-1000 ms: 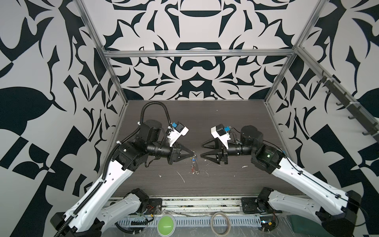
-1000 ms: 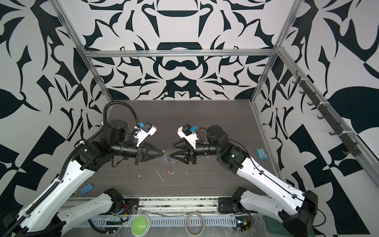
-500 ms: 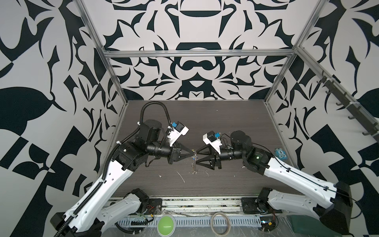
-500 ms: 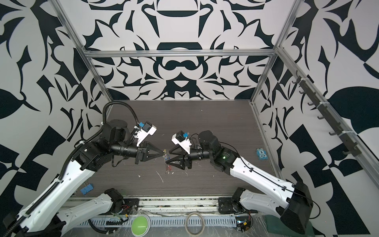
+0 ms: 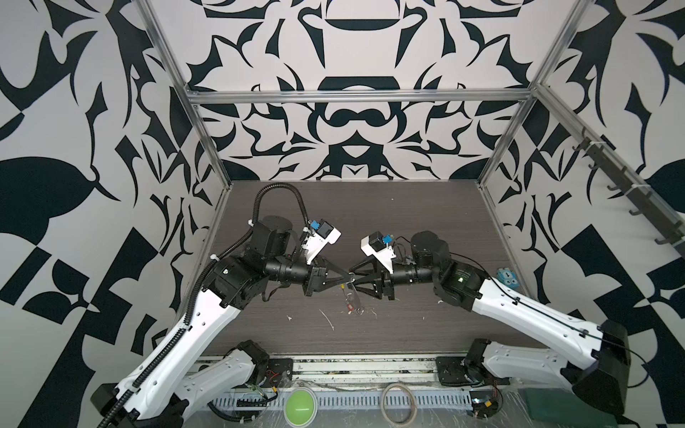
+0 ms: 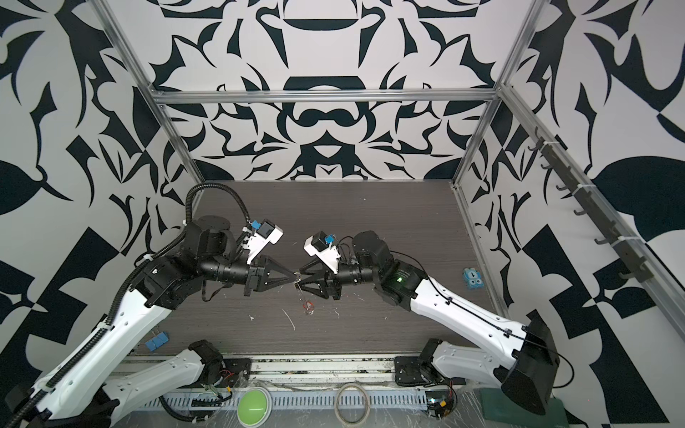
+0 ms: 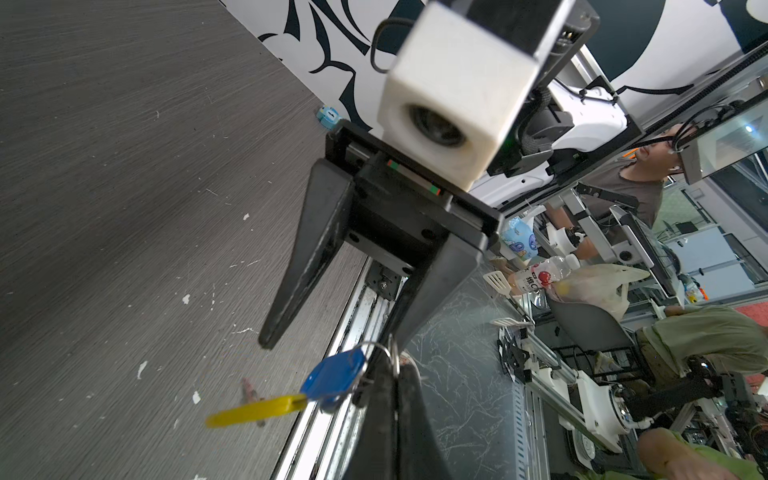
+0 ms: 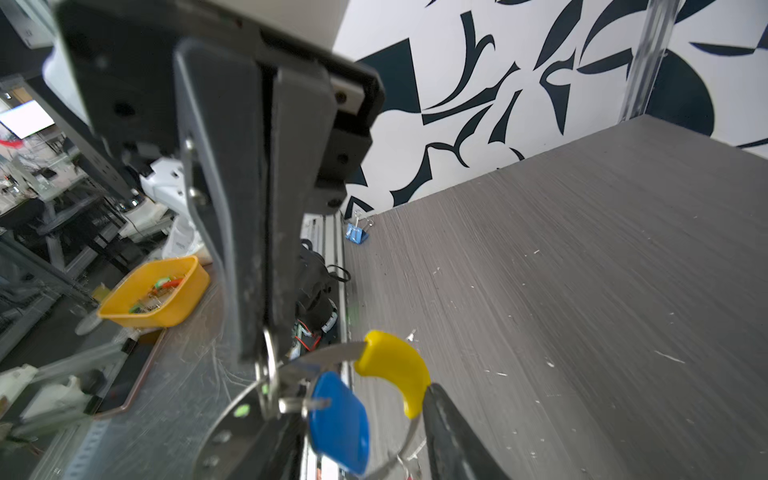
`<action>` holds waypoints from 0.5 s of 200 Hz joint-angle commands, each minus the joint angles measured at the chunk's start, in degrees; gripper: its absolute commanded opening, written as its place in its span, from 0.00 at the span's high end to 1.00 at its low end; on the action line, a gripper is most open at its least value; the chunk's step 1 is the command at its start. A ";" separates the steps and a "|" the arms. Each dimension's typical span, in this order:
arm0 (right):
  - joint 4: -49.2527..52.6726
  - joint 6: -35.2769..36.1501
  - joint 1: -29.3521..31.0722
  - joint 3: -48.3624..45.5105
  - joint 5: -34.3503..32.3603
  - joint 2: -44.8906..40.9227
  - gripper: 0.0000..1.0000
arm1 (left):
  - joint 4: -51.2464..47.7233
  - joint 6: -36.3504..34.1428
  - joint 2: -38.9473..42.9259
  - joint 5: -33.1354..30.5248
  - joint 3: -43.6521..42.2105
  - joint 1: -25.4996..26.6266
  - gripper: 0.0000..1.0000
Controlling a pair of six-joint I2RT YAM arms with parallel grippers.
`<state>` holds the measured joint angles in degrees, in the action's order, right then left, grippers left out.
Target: Remove the keys from the keyring
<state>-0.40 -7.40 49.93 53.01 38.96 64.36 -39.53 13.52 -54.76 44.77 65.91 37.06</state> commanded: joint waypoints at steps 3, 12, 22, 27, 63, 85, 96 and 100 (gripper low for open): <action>-1.04 0.71 0.64 3.15 0.92 0.03 0.60 | 1.04 -0.16 0.89 0.42 0.79 0.21 1.00; -0.78 0.67 0.76 3.14 0.92 0.06 0.64 | 1.39 -0.01 1.06 0.21 0.59 0.21 1.00; -0.73 0.71 0.99 3.06 1.02 -0.06 0.67 | 1.69 0.19 1.28 -0.25 0.44 0.21 1.00; -0.61 0.76 1.04 2.99 0.96 -0.07 0.68 | 1.81 0.21 1.40 -0.58 0.38 0.21 1.00; 0.27 1.07 1.45 2.69 0.20 -0.72 0.81 | 2.53 0.79 2.37 -2.46 0.28 0.21 1.00; 0.80 1.50 1.48 2.67 -0.20 -1.15 0.90 | 3.33 1.28 3.20 -4.17 -0.12 0.21 1.00; 1.07 1.77 1.47 2.75 -0.36 -1.33 0.96 | 4.59 1.87 3.96 -5.23 -0.65 0.20 1.00; 1.07 1.92 1.54 2.79 -0.39 -1.42 0.99 | 5.17 2.15 4.26 -5.64 -0.92 0.21 1.00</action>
<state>0.80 -6.11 51.11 53.54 39.07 64.53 -37.43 14.52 -52.56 41.04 65.73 37.10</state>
